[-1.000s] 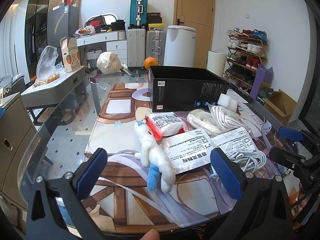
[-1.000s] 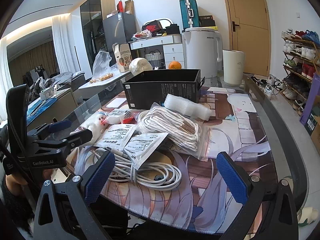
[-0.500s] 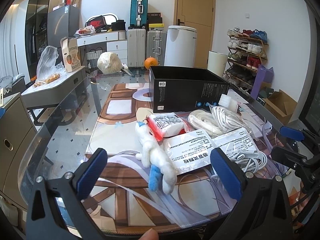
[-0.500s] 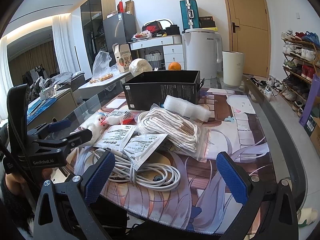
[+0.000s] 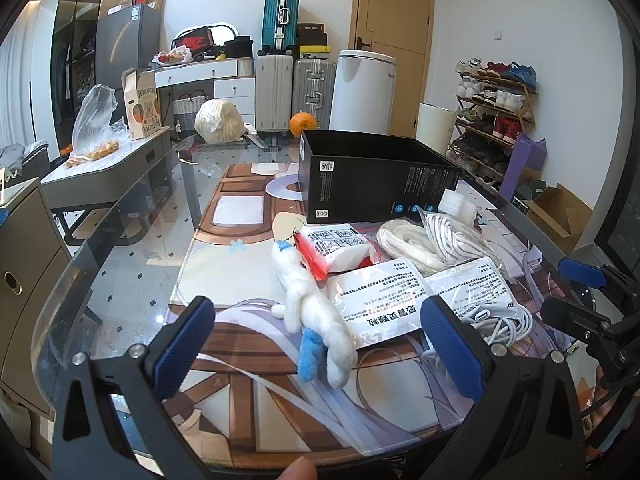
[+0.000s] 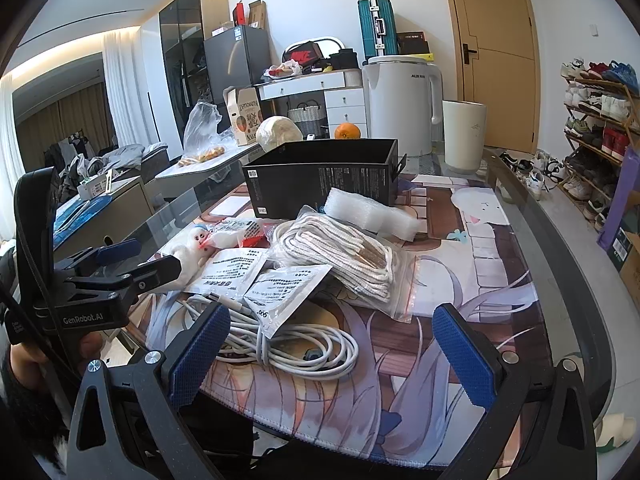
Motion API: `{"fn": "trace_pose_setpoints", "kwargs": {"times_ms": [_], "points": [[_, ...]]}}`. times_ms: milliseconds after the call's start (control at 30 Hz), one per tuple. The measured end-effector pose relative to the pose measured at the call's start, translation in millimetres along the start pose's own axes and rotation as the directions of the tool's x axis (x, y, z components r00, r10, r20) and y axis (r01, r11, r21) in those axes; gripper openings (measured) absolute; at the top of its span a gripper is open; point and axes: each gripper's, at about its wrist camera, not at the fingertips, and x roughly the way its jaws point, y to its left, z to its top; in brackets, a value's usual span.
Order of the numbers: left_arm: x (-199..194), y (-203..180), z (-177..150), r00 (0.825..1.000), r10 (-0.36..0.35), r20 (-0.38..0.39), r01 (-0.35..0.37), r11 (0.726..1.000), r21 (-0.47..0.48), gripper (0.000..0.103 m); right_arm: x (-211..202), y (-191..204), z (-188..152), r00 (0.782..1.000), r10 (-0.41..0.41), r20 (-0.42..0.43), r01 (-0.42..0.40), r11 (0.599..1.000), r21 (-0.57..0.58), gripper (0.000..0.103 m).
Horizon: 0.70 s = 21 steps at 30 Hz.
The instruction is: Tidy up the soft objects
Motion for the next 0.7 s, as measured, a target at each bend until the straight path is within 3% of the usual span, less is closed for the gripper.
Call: {"fn": "trace_pose_setpoints", "kwargs": {"times_ms": [700], "points": [[4.0,1.2,5.6,1.0,0.028,0.0,-0.028,0.999,0.029,0.103,5.0,1.3,7.2,1.0,-0.001,-0.002,0.001,1.0,-0.03,0.103]]}}
